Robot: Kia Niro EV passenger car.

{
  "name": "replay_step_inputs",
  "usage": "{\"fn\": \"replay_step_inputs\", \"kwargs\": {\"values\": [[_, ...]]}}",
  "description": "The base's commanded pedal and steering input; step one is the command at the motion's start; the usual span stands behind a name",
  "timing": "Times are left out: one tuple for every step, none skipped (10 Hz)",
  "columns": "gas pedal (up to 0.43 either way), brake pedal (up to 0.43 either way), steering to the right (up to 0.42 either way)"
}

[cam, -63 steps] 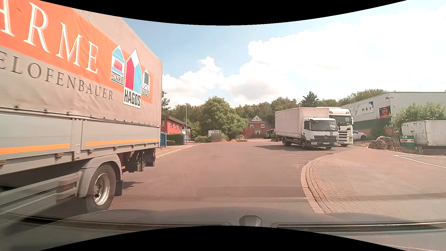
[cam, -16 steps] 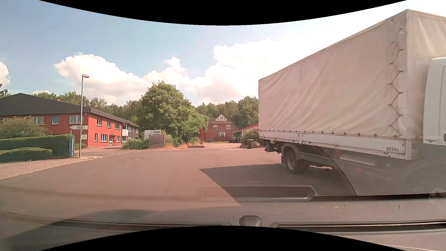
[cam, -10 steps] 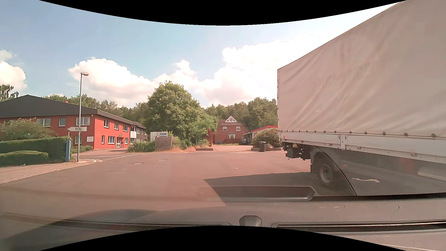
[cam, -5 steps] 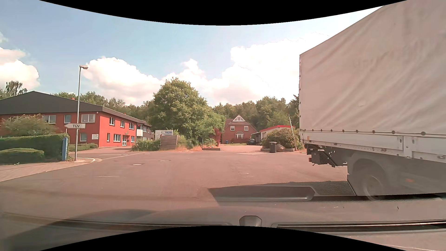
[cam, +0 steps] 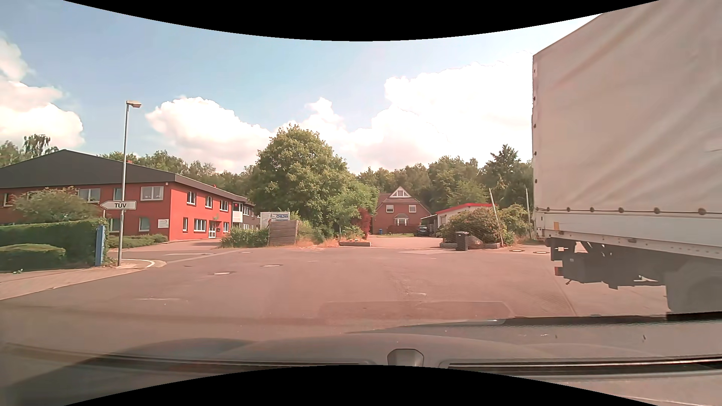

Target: Follow the waypoints while adhering to traffic rules and regulations

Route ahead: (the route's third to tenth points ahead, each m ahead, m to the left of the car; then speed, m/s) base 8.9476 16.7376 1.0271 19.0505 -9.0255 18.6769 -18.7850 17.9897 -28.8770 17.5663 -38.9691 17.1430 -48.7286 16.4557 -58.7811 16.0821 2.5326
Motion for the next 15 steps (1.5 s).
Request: {"fn": "replay_step_inputs", "kwargs": {"values": [[0.059,0.000,-0.161],[0.059,0.000,-0.168],[0.059,0.000,-0.172],[0.059,0.000,-0.176],[0.059,0.000,-0.182],[0.059,0.000,-0.189],[0.059,0.000,-0.204],[0.059,0.000,-0.217],[0.059,0.000,-0.229],[0.059,0.000,-0.249],[0.087,0.000,-0.279],[0.110,0.000,-0.310],[0.118,0.000,-0.336],[0.118,0.000,-0.363],[0.118,0.000,-0.379]]}}
